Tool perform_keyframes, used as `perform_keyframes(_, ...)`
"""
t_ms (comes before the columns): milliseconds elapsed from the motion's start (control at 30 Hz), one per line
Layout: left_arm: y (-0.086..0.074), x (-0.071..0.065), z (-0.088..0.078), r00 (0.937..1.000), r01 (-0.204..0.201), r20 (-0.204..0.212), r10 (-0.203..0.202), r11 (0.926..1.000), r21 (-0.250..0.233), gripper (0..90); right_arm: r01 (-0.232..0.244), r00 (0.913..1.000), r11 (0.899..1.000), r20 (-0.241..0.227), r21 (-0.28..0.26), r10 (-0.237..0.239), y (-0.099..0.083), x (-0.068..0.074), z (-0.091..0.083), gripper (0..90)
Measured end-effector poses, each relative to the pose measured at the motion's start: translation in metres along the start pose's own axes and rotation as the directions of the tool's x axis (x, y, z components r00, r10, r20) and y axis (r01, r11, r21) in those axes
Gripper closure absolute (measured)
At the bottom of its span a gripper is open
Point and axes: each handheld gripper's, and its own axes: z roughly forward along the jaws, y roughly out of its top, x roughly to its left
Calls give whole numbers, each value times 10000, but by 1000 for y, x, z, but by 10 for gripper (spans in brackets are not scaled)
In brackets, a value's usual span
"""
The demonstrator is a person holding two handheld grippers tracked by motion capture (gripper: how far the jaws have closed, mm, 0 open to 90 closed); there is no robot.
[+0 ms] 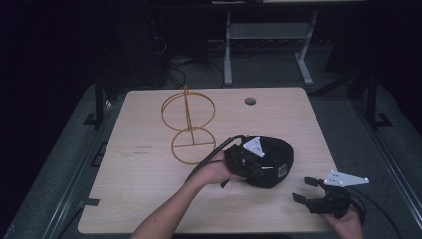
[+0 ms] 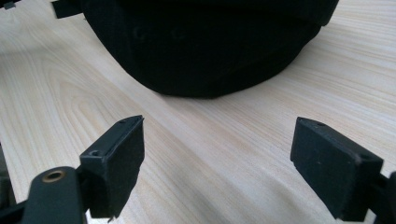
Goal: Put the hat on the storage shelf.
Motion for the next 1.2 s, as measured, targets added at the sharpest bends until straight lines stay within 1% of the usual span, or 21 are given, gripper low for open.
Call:
perform_keyframes(167, 4, -2, 1, 9999, -44, 105, 44, 10000, -26, 796, 20, 10000, 10000, -29, -57, -21, 0, 1, 0, 172)
perform_keyframes(200, 6, -2, 0, 9998, 66, 187, -62, 9998, -209, 798, -18, 10000, 10000, -31, -94, 18, 1, 1, 0, 172)
perform_keyframes(267, 6, -1, -1, 9997, 104, 204, -98, 9996, -265, 800, -89, 10000, 9999, -43, -107, 89, 1, 1, 0, 171)
perform_keyframes(300, 7, 0, -3, 9994, 254, 240, -244, 9989, -397, 800, -92, 10000, 9997, 5, -230, 92, 1, 2, -1, 171)
perform_keyframes(333, 7, 0, -3, 9994, 254, 240, -244, 9989, -397, 800, -92, 10000, 9997, 5, -230, 92, 1, 2, -1, 171)
perform_keyframes(400, 9, 3, -6, 9988, 388, 306, -371, 9977, -549, 801, -86, 9999, 9993, 49, -369, 88, 2, 4, -3, 172)
perform_keyframes(433, 10, 5, -7, 9983, 496, 323, -477, 9969, -604, 802, -53, 10000, 9985, 71, -538, 57, 3, 6, -3, 171)
perform_keyframes(500, 11, 6, -9, 9983, 528, 273, -512, 9968, -595, 802, -116, 9999, 9981, 93, -612, 122, 3, 7, -3, 172)
perform_keyframes(567, 13, 7, -11, 9984, 526, 227, -512, 9964, -664, 803, 29, 9999, 9976, 125, -690, -20, 5, 10, -2, 169)
perform_keyframes(633, 16, 7, -14, 9988, 487, 145, -478, 9964, -691, 803, 55, 9999, 9975, 134, -704, -46, 5, 10, -2, 166)
perform_keyframes(800, 24, 7, -21, 9988, 490, 70, -485, 9943, -942, 803, 67, 9999, 9967, 128, -804, -57, 6, 11, -3, 152)
perform_keyframes(900, 28, 8, -25, 9985, 542, 93, -535, 9923, -1117, 804, 128, 9998, 9952, 140, -970, -115, 8, 14, -4, 147)
perform_keyframes(1000, 32, 9, -31, 9981, 623, 60, -621, 9888, -1357, 806, 30, 10000, 9934, 58, -1151, -24, 11, 16, -4, 143)
perform_keyframes(1067, 35, 10, -35, 9972, 754, 112, -745, 9844, -1590, 807, -50, 9999, 9917, -93, -1287, 39, 14, 18, -5, 143)
perform_keyframes(1133, 38, 11, -39, 9966, 822, 153, -808, 9806, -1780, 807, -73, 9999, 9908, -144, -1351, 54, 17, 20, -5, 143)
perform_keyframes(1200, 41, 12, -43, 9960, 891, 245, -860, 9785, -1859, 808, -99, 9998, 9899, -190, -1416, 73, 20, 22, -6, 143)
